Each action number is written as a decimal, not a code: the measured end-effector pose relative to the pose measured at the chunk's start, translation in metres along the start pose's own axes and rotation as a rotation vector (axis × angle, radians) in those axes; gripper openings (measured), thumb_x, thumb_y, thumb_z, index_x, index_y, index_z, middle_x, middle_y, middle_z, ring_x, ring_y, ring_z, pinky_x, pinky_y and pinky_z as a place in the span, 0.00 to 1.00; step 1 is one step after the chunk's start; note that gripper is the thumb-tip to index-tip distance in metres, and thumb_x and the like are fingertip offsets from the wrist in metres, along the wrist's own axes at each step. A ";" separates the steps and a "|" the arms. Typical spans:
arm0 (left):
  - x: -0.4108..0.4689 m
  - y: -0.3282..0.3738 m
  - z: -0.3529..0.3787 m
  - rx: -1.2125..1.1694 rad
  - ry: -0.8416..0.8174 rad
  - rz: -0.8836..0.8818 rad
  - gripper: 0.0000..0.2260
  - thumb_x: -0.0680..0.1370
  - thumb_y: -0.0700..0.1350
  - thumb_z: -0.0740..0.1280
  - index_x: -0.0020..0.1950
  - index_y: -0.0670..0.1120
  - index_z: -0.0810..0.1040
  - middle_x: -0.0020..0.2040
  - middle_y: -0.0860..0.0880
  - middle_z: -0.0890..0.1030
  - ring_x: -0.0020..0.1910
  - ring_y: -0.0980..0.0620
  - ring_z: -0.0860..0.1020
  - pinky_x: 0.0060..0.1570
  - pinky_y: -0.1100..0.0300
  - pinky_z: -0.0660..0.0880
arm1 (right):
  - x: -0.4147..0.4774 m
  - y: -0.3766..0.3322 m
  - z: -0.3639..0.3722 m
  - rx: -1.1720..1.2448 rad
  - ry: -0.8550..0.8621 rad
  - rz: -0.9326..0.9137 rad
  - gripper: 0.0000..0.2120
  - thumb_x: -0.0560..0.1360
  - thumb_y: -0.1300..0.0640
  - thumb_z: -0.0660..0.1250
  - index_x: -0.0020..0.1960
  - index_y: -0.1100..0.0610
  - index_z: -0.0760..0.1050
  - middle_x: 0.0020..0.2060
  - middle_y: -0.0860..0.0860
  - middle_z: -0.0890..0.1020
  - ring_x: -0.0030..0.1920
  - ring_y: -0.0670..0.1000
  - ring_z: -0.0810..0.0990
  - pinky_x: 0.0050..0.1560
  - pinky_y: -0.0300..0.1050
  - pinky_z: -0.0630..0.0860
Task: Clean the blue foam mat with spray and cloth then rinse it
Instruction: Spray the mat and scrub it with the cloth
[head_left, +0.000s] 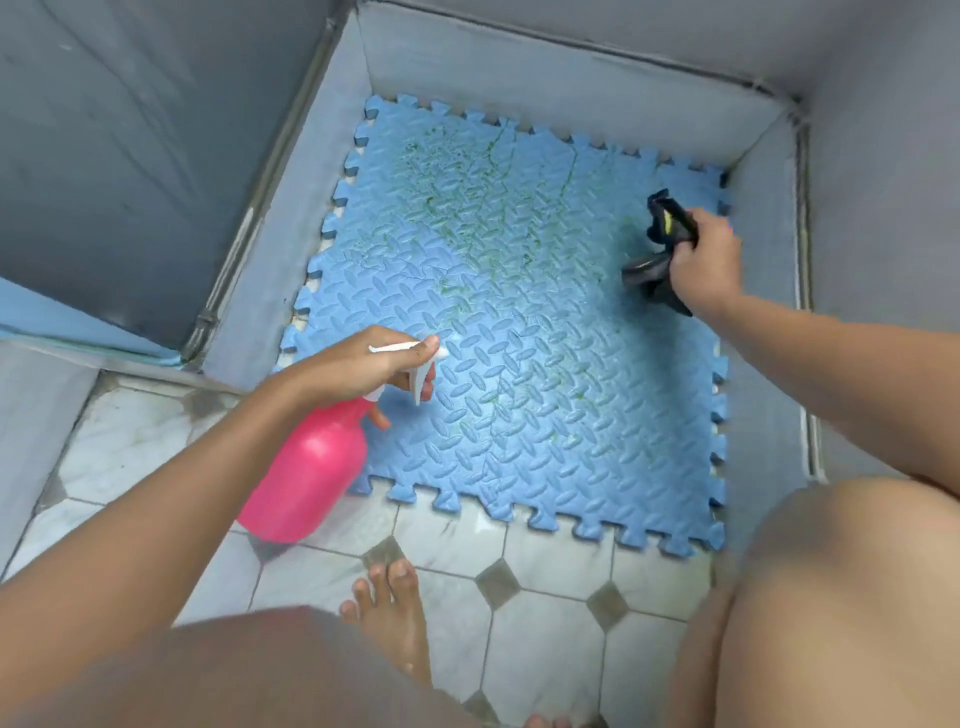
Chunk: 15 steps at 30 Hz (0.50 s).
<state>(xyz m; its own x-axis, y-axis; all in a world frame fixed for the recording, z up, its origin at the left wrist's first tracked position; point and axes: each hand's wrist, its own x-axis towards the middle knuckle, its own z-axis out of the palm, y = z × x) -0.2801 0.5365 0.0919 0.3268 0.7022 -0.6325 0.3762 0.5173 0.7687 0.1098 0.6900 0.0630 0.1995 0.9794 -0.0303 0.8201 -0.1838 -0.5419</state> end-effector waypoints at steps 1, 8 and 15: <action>0.007 0.006 0.008 0.063 -0.015 0.018 0.27 0.77 0.68 0.66 0.45 0.43 0.82 0.45 0.37 0.85 0.47 0.47 0.86 0.35 0.49 0.79 | 0.000 0.012 -0.010 0.015 0.029 0.042 0.21 0.73 0.65 0.54 0.61 0.53 0.76 0.56 0.58 0.79 0.56 0.59 0.77 0.55 0.48 0.73; 0.036 0.036 0.030 0.181 0.180 0.184 0.25 0.80 0.63 0.67 0.38 0.42 0.79 0.32 0.44 0.82 0.31 0.50 0.81 0.33 0.60 0.75 | -0.002 0.052 -0.034 -0.001 -0.014 0.197 0.19 0.76 0.66 0.56 0.64 0.56 0.75 0.58 0.60 0.79 0.58 0.61 0.77 0.52 0.44 0.71; 0.056 0.047 0.034 0.229 0.271 0.216 0.26 0.78 0.64 0.69 0.37 0.41 0.80 0.30 0.43 0.83 0.28 0.51 0.81 0.30 0.64 0.73 | -0.004 0.031 -0.018 -0.029 -0.093 0.135 0.14 0.79 0.55 0.62 0.62 0.58 0.75 0.57 0.59 0.80 0.57 0.61 0.77 0.53 0.49 0.73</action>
<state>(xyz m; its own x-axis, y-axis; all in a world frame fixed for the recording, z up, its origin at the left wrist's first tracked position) -0.2146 0.5834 0.0897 0.1911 0.9019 -0.3873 0.5172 0.2428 0.8207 0.1443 0.6791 0.0609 0.2593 0.9489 -0.1798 0.8044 -0.3152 -0.5035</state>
